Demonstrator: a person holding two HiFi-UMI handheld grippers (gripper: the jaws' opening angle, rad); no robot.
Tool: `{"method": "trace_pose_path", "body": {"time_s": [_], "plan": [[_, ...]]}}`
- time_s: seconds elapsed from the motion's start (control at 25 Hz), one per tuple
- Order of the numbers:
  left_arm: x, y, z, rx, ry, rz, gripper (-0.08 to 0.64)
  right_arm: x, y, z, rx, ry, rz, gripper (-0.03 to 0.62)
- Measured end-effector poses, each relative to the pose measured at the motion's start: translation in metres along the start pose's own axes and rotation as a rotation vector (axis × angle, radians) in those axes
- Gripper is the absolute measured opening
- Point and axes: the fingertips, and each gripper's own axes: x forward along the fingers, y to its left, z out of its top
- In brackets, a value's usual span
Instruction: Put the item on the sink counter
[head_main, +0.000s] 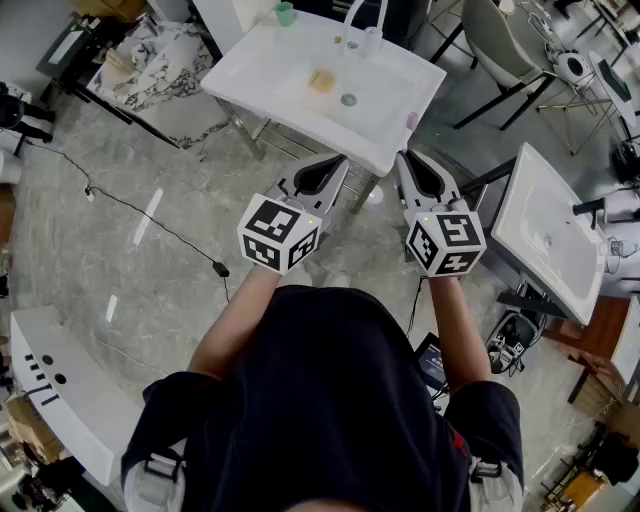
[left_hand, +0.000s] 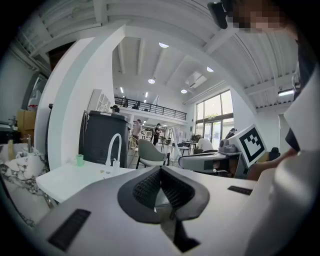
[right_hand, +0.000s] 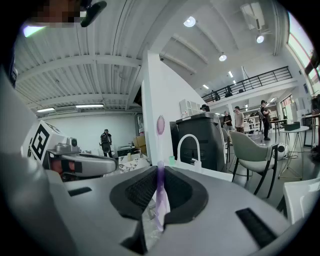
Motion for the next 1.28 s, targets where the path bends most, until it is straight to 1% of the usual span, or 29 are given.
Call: {"method": "trace_pose_path", "body": {"time_s": [0.32, 0.64, 0.96, 1.12, 1.28], "plan": [[-0.002, -0.01, -0.004, -0.005, -0.005, -0.016, 0.014, -0.008, -0.007, -0.001, 0.026, -0.019, -0.031, 0.061], [-0.004, -0.018, -0.001, 0.009, -0.018, -0.008, 0.014, -0.017, -0.003, 0.003, 0.017, -0.039, -0.014, 0.061], [-0.009, -0.024, -0.006, 0.012, -0.011, 0.0, 0.014, -0.022, -0.008, -0.002, 0.048, -0.05, -0.024, 0.061], [-0.007, -0.025, -0.008, 0.0, -0.006, 0.004, 0.014, -0.025, -0.008, -0.007, 0.056, -0.039, -0.018, 0.061], [-0.003, -0.026, -0.009, 0.008, 0.003, 0.001, 0.014, -0.025, -0.014, -0.009, 0.066, -0.038, -0.023, 0.061]]}}
